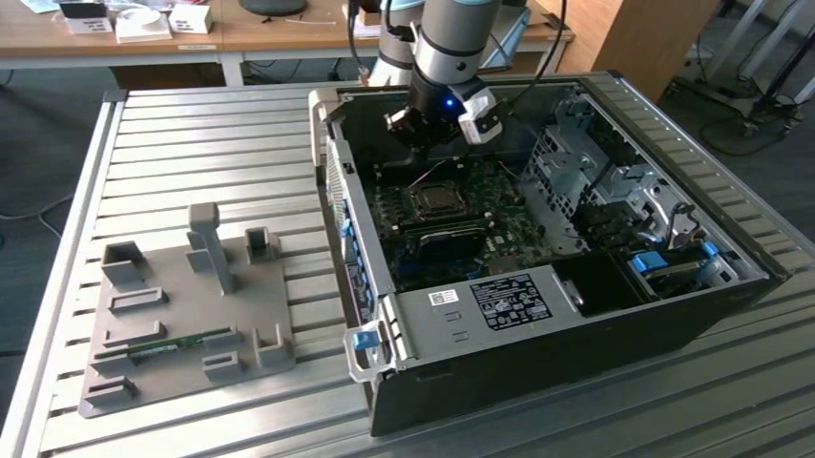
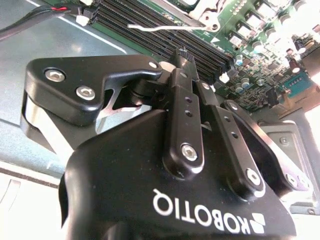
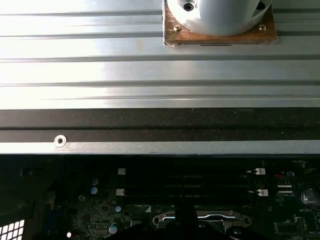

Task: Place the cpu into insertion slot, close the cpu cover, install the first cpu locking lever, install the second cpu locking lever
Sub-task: 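Install the first cpu locking lever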

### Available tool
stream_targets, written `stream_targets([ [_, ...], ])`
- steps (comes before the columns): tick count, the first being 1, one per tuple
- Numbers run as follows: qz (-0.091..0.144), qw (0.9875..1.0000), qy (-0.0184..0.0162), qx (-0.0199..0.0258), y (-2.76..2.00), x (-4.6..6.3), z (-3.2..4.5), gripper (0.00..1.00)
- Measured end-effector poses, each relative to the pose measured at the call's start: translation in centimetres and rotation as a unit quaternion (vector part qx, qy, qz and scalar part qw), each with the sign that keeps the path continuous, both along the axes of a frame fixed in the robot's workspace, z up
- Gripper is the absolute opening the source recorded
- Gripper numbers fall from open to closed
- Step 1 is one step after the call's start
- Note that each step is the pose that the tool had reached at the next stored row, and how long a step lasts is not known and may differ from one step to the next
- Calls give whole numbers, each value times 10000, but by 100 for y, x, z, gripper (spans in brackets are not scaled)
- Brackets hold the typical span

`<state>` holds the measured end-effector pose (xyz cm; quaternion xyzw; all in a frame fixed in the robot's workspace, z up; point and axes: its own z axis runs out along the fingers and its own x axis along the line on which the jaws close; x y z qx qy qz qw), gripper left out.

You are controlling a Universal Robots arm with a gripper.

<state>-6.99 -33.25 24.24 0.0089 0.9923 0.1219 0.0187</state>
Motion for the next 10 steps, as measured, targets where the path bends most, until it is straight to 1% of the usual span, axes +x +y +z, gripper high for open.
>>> stream_targets([
  [10,1,10000,0,1,0,29,-22,11],
])
